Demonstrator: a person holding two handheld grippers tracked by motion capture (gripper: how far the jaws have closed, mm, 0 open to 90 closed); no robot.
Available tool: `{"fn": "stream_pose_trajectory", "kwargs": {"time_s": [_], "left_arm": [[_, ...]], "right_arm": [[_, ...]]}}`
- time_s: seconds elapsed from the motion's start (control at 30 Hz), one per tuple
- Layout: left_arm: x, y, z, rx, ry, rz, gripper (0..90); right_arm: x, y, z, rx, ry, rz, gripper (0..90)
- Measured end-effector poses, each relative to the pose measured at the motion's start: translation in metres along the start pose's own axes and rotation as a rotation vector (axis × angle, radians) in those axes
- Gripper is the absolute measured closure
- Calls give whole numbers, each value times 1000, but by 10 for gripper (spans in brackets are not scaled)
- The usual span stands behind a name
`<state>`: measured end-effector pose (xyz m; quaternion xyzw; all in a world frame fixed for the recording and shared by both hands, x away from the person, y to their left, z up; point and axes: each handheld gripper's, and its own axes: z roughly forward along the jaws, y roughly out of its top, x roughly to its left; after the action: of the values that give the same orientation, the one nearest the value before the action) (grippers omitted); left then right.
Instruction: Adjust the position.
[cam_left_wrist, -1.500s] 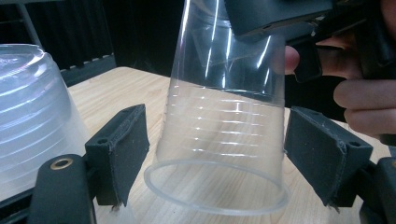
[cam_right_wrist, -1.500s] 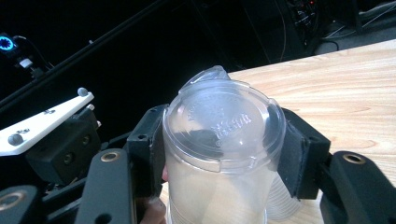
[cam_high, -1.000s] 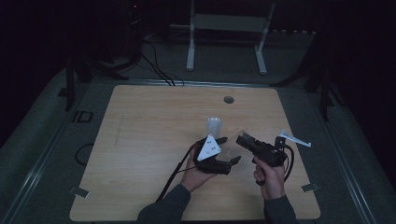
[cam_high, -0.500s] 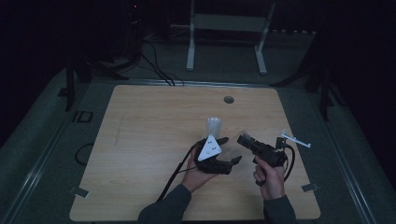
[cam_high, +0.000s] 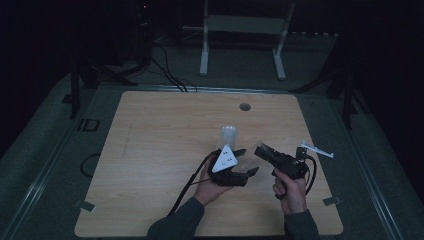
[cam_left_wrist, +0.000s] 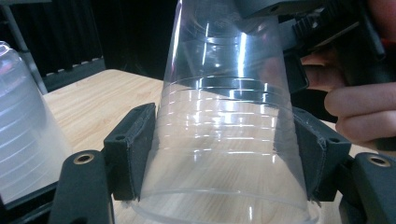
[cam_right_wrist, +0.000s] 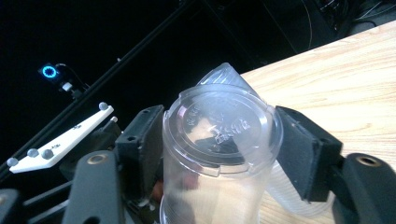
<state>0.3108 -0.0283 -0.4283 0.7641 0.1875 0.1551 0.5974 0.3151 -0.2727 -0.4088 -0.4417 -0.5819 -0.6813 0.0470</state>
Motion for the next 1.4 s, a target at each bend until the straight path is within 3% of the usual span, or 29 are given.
{"fn": "stream_pose_trajectory", "kwargs": {"time_s": [0.77,1.2,1.4], "left_arm": [[11,1,-9,22,10,20,310],[14,1,-10,33,-4,15,309],[18,2,-12,42,-20,10,309]], "right_arm": [[-2,3,-18,111,-34,-117,351],[2,5,-19,212,-115,-237,362],[7,11,-18,263,-143,-316,367]]}}
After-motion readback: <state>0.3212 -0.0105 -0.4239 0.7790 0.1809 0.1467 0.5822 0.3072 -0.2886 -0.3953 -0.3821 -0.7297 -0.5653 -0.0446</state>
